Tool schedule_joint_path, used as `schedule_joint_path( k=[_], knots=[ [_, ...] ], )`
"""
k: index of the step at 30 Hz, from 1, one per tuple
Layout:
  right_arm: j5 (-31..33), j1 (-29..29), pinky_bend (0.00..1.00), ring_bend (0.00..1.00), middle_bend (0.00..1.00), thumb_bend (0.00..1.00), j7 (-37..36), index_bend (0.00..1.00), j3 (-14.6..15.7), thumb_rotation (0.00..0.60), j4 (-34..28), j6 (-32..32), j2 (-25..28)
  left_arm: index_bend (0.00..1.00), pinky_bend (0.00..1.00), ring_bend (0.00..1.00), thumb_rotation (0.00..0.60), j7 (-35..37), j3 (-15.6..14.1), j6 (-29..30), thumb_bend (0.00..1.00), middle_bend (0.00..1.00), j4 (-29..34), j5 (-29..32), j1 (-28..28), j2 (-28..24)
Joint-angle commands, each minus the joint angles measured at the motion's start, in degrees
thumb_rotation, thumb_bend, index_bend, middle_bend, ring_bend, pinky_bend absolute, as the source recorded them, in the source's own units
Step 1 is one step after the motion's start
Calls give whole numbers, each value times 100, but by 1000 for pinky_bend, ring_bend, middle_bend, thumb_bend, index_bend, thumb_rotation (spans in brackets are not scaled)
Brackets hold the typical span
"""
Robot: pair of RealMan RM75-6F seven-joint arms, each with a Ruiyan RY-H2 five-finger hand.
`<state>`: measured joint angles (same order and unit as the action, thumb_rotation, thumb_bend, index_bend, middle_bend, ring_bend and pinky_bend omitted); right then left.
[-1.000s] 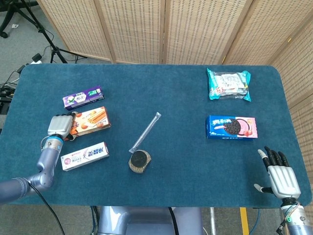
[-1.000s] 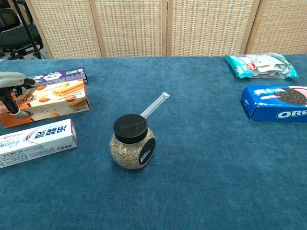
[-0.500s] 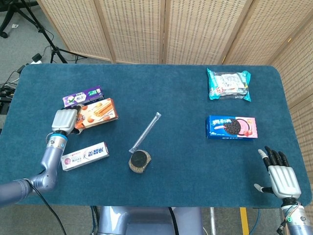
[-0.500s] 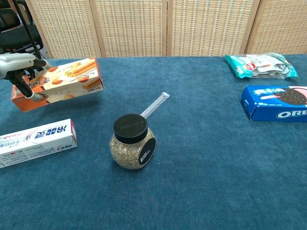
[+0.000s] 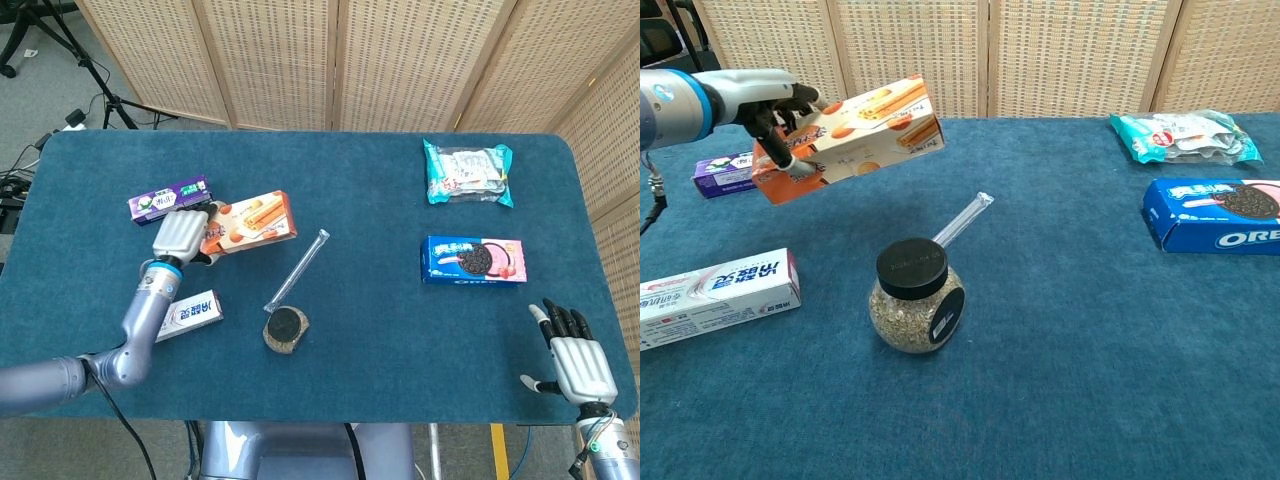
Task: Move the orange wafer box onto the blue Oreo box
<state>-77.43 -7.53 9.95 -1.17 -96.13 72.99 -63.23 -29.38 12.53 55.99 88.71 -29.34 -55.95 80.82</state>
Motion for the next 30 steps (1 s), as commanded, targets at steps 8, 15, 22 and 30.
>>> schedule_joint_path(
  k=[8, 15, 22, 30],
  knots=[
    [56, -33, 0, 0, 0, 0, -233, 0, -17, 600, 88, -117, 31, 710, 356, 416, 600, -781, 485, -167, 546, 375, -170, 1399, -976, 736],
    [78, -62, 0, 0, 0, 0, -385, 0, -9, 600, 165, -226, 49, 710, 356, 416, 600, -959, 599, -381, 546, 375, -742, 1720, -1434, 1340],
    [97, -79, 0, 0, 0, 0, -539, 0, -5, 600, 251, -305, 61, 710, 356, 413, 600, -1039, 677, -522, 545, 375, -1266, 1732, -1753, 1769],
    [130, -66, 0, 0, 0, 0, -738, 0, -42, 600, 302, -299, 103, 710, 356, 413, 600, -1069, 785, -693, 538, 375, -1859, 1744, -2034, 2193]
  ],
)
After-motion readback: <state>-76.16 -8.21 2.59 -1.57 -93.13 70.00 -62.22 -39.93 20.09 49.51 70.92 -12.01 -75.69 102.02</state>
